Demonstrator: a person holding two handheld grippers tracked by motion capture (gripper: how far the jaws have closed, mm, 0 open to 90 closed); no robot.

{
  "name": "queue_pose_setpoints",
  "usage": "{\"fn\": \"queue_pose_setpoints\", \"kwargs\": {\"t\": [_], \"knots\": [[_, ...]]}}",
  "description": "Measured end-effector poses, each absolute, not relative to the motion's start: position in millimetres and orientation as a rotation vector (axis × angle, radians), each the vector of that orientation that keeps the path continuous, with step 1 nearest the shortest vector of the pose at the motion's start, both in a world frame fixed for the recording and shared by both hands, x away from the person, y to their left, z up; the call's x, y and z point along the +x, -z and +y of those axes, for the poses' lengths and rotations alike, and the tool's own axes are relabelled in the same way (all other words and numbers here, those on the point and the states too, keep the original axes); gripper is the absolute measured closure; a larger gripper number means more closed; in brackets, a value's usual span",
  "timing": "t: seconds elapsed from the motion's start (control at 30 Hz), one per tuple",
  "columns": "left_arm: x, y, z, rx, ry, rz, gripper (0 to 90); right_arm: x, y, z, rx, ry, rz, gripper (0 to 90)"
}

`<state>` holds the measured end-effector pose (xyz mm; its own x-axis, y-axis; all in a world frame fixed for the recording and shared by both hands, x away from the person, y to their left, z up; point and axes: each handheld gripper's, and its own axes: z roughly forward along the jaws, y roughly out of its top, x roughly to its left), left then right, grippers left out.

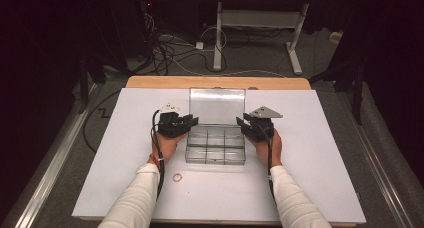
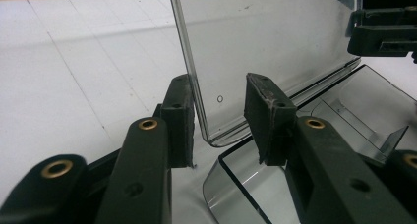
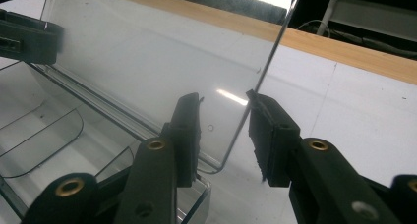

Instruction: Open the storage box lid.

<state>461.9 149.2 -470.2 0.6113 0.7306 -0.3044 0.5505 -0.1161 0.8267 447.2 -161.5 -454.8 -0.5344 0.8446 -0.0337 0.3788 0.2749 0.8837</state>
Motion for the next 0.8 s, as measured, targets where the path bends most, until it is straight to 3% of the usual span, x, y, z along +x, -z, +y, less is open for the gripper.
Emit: {"fn": "queue_pose_setpoints", "kwargs": {"t": [0.8], "knots": [[457.4, 469.7, 150.8, 1.797, -0.256, 1.065, 62.4, 445.0, 457.8, -159.6, 1.079, -1.163, 2.045, 61.4]]}}
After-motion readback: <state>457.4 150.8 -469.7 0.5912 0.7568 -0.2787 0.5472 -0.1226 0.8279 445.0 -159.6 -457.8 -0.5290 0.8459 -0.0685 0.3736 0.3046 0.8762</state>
